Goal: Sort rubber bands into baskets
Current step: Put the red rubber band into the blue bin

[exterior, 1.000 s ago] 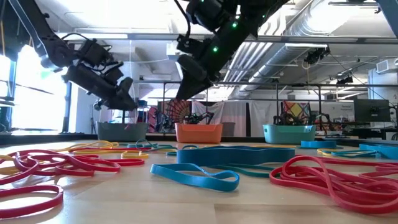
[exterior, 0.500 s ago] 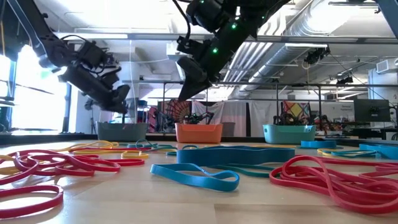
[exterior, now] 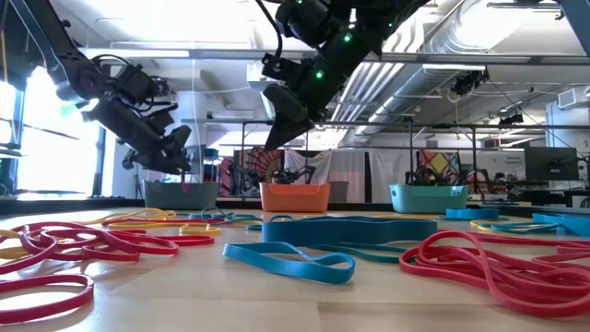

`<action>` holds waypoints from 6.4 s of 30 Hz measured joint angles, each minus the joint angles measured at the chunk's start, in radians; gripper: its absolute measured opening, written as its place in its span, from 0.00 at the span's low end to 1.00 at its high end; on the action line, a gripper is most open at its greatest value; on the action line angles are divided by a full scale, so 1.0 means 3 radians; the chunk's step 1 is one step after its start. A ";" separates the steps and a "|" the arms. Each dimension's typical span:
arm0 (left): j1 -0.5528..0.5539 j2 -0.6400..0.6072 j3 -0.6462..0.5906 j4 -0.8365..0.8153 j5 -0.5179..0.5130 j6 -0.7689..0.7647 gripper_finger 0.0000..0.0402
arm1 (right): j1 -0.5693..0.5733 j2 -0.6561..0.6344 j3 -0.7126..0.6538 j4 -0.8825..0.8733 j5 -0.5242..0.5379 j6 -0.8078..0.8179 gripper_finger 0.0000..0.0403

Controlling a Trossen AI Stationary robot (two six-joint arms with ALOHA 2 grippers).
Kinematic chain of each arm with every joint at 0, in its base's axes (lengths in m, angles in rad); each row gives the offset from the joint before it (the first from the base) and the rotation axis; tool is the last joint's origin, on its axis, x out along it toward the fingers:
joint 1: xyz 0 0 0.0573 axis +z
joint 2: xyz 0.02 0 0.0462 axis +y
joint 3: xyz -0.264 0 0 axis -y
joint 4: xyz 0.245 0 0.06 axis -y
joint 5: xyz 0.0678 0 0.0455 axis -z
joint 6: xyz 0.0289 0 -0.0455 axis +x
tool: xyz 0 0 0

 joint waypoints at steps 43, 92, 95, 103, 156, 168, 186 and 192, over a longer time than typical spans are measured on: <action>-0.1034 -0.1277 0.0249 -0.1324 0.0536 0.0753 0.01 | -0.0057 -0.0001 -0.0246 0.0344 -0.1021 -0.0118 0.03; -0.2597 -0.2404 -0.0692 -0.0482 -0.0013 0.0701 0.02 | 0.0125 0.1975 0.2531 -0.1580 -0.1424 -0.1139 0.13; -0.2597 -0.2404 -0.0692 -0.0482 -0.0020 0.0701 0.02 | 0.0122 0.1975 0.2528 -0.1590 -0.1426 -0.1143 0.03; -0.2597 -0.2404 -0.0692 -0.0485 -0.0020 0.0699 0.02 | 0.0158 0.1924 0.2581 -0.1754 -0.1167 -0.1190 0.00; -0.2594 -0.2369 -0.0692 -0.0601 -0.0051 0.0762 0.17 | 0.0056 0.1745 0.1968 -0.1160 -0.1555 -0.1114 0.02; -0.2594 -0.2371 -0.0692 -0.0600 -0.0267 0.0758 0.17 | 0.0154 0.1766 0.2379 -0.2062 -0.1068 -0.1251 0.00; -0.2597 -0.2371 -0.0690 -0.0864 0.0207 0.0531 0.18 | 0.0220 0.1647 0.3096 -0.2393 -0.0871 -0.1225 0.00; -0.2608 -0.2354 -0.0689 -0.0870 0.0191 0.0382 0.26 | 0.0220 0.1456 0.3085 -0.2344 -0.0439 -0.1124 0.00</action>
